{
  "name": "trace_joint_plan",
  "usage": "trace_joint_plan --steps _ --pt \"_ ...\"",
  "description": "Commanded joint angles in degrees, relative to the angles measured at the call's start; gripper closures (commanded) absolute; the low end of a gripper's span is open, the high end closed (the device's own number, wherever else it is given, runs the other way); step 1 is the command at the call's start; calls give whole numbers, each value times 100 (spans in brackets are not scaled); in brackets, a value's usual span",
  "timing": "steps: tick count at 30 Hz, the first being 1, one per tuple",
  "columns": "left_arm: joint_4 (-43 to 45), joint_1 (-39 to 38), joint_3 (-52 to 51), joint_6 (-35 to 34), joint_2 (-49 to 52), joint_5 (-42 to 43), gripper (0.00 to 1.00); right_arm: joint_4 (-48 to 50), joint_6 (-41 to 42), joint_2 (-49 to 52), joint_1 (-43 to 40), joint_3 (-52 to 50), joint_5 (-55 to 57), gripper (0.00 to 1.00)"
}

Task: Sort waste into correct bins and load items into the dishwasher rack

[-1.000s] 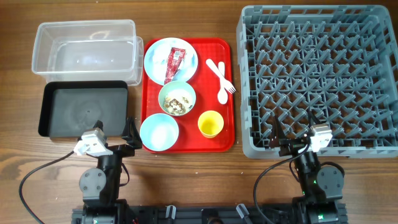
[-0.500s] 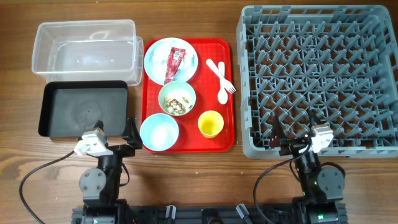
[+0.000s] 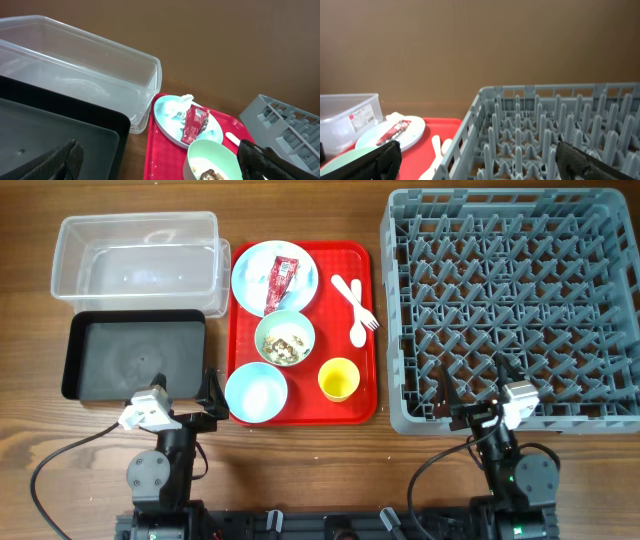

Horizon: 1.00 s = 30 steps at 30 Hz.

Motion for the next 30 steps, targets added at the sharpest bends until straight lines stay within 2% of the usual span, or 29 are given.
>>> trace_joint_plan --steps 1,8,13,16,19,22,25,30 --pt "17 -33 402 98 44 92 0 0 -37 153 17 400 -111 0" --pt "13 -33 1322 103 1106 140 0 22 -149 1071 17 1137 -116 0" --pt "-313 -33 2496 122 2459 310 0 -42 -188 2109 17 1978 -114 1" --pt "-874 -42 3497 673 3445 330 0 -286 -195 2885 17 2632 -116 0" --pt "-1631 -55 4767 1069 4612 330 0 -911 -190 3665 17 3392 -138 0" --pt "-2352 -109 5888 1088 5593 332 0 -1679 -212 4371 17 4212 -133 0" --pt "-3506 -417 7628 1088 7121 330 0 -2771 -205 5300 17 5482 -140 0" --pt "-4649 -844 9405 1082 8697 330 0 -4107 -212 6266 17 6891 -267 0"
